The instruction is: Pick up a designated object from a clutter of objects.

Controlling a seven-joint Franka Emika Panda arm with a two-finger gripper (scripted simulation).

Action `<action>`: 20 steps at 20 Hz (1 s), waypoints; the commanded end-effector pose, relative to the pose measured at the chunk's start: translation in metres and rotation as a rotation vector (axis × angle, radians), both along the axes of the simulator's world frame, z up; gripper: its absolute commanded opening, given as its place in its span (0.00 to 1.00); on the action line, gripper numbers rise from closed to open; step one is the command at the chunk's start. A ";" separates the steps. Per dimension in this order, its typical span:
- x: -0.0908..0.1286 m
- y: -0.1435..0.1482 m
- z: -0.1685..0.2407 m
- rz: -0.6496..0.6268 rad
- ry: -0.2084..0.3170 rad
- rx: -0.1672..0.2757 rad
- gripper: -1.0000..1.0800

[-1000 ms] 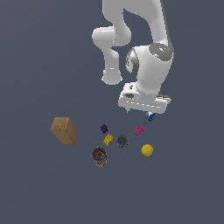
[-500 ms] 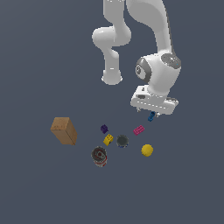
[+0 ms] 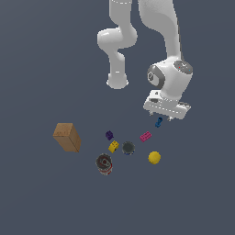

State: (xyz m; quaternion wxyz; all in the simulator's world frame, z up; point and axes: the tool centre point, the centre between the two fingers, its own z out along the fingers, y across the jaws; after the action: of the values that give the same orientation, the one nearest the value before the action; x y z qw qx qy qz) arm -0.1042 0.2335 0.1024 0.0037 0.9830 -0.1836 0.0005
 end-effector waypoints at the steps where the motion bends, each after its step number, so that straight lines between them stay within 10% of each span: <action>1: -0.006 0.006 -0.005 -0.013 -0.001 0.004 0.96; 20: -0.014 0.013 -0.042 -0.023 0.000 0.007 0.96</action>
State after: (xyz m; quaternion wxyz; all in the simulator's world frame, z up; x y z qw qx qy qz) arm -0.1176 0.2462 0.0673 0.0000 0.9808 -0.1950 -0.0001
